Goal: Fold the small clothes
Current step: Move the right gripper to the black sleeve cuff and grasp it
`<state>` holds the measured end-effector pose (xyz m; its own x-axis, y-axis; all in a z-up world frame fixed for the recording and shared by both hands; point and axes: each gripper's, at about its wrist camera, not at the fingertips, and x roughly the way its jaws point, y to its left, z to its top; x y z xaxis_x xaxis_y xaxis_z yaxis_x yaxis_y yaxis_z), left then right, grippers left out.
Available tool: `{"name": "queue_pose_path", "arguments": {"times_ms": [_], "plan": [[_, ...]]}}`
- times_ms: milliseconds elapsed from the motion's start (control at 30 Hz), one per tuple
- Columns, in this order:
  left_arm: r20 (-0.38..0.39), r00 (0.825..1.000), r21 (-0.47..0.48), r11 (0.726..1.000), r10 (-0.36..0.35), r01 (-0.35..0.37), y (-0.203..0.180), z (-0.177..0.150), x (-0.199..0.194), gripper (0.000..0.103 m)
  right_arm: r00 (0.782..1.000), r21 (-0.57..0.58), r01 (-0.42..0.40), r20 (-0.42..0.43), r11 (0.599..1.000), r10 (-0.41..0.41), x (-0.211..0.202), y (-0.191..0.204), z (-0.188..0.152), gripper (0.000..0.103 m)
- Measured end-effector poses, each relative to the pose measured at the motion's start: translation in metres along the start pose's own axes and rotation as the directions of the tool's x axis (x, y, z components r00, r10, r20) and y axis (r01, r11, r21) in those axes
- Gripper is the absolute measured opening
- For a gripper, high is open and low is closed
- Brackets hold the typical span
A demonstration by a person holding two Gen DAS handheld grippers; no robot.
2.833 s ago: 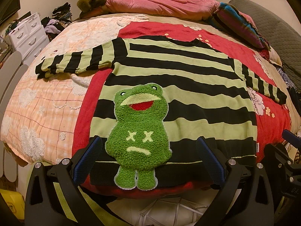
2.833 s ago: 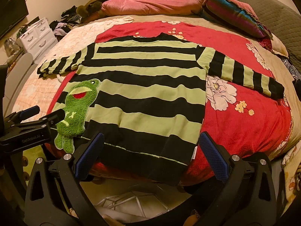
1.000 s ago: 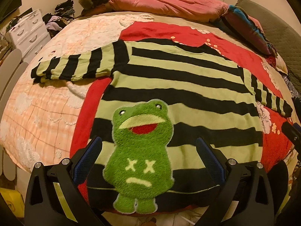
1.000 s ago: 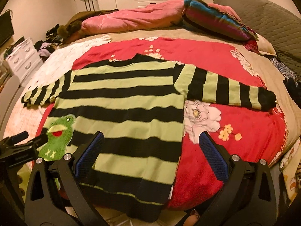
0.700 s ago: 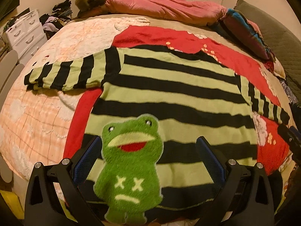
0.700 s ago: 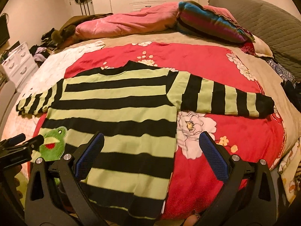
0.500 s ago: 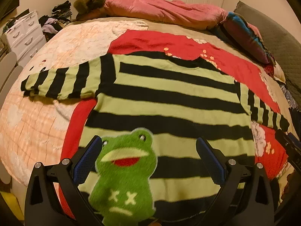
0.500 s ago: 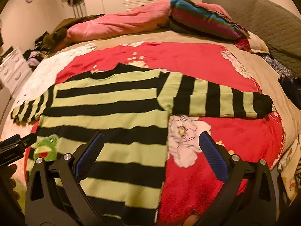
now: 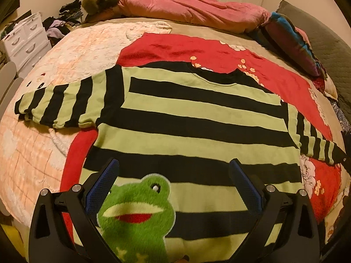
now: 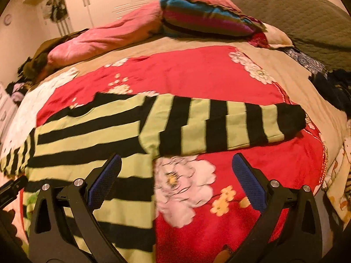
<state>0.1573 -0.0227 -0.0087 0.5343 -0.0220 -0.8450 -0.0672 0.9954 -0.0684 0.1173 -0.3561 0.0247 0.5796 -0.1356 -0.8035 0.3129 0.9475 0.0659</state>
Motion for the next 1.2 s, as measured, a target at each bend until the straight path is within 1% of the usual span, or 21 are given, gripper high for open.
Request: {"name": "queue_pose_path", "arguments": {"times_ms": [167,367,467,567,733,833,900,967,1033,1200], "plan": [[-0.014,1.000,-0.003,1.000,0.002,-0.002,-0.005,0.007,0.014,0.099,0.998,0.062,0.054,0.006,0.997,-0.055,0.013,-0.031,0.012,0.095],[-0.031,1.000,-0.008,1.000,0.002,-0.002,-0.012,0.016,0.033,0.099,0.990,0.147,0.136,0.011,0.980,-0.139,0.027,-0.079,0.028,0.095],[-0.040,0.999,0.000,1.000,0.007,-0.007,-0.016,0.017,0.041,0.099,0.981,0.204,0.190,0.006,0.960,-0.195,0.034,-0.110,0.034,0.095],[-0.065,0.998,0.027,1.000,0.007,-0.005,-0.020,0.010,0.052,0.099,0.971,0.260,0.235,-0.017,0.936,-0.239,0.043,-0.144,0.039,0.095],[-0.097,0.995,0.070,0.997,0.031,-0.024,-0.025,-0.002,0.067,0.099,0.956,0.332,0.292,-0.073,0.897,-0.284,0.061,-0.191,0.042,0.095],[-0.117,0.992,0.091,0.995,0.038,-0.027,-0.027,-0.011,0.075,0.099,0.958,0.414,0.286,-0.101,0.864,-0.269,0.072,-0.220,0.041,0.095],[-0.129,0.991,0.102,0.994,0.040,-0.026,-0.028,-0.014,0.079,0.099,0.962,0.450,0.273,-0.108,0.851,-0.251,0.080,-0.233,0.042,0.095],[-0.139,0.989,0.108,0.994,0.041,-0.026,-0.029,-0.016,0.082,0.099,0.959,0.477,0.283,-0.129,0.832,-0.252,0.087,-0.244,0.041,0.095],[-0.140,0.989,0.113,0.993,0.043,-0.027,-0.029,-0.018,0.083,0.099,0.960,0.500,0.280,-0.138,0.820,-0.244,0.093,-0.252,0.040,0.095],[-0.150,0.988,0.103,0.995,0.033,-0.018,-0.025,-0.020,0.084,0.099,0.970,0.552,0.243,-0.143,0.798,-0.196,0.105,-0.264,0.036,0.095]]}}
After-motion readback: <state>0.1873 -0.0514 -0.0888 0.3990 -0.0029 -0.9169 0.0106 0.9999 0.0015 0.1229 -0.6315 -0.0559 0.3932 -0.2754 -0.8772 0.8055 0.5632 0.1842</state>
